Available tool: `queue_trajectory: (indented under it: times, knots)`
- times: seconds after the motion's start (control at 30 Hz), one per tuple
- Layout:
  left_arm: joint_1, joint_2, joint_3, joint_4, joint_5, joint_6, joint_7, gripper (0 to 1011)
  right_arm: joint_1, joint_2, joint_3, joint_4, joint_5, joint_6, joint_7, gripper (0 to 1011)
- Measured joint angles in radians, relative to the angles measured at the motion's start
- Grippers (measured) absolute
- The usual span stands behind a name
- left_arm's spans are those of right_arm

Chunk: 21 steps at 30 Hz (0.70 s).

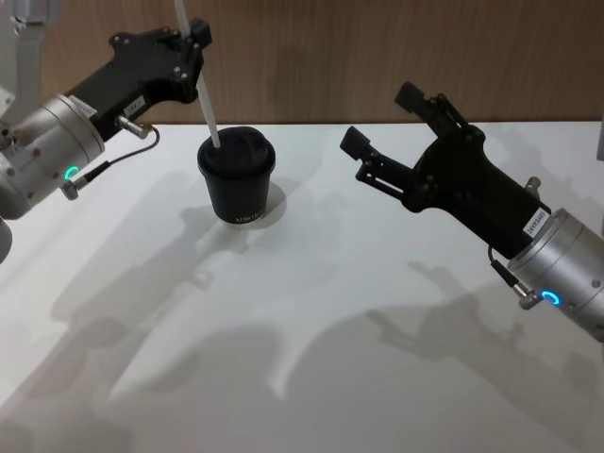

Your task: Pick up the straw with one hand, pass it to the other hand, and insert it into the cup.

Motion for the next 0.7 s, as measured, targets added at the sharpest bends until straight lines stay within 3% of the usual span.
queue_trajectory:
  times: [0.7]
  knots:
    - [-0.011,-0.026,0.000,0.043,0.023,-0.002,-0.020,10,0.000,0.000,0.000,0.000,0.000,0.000,0.000,1001]
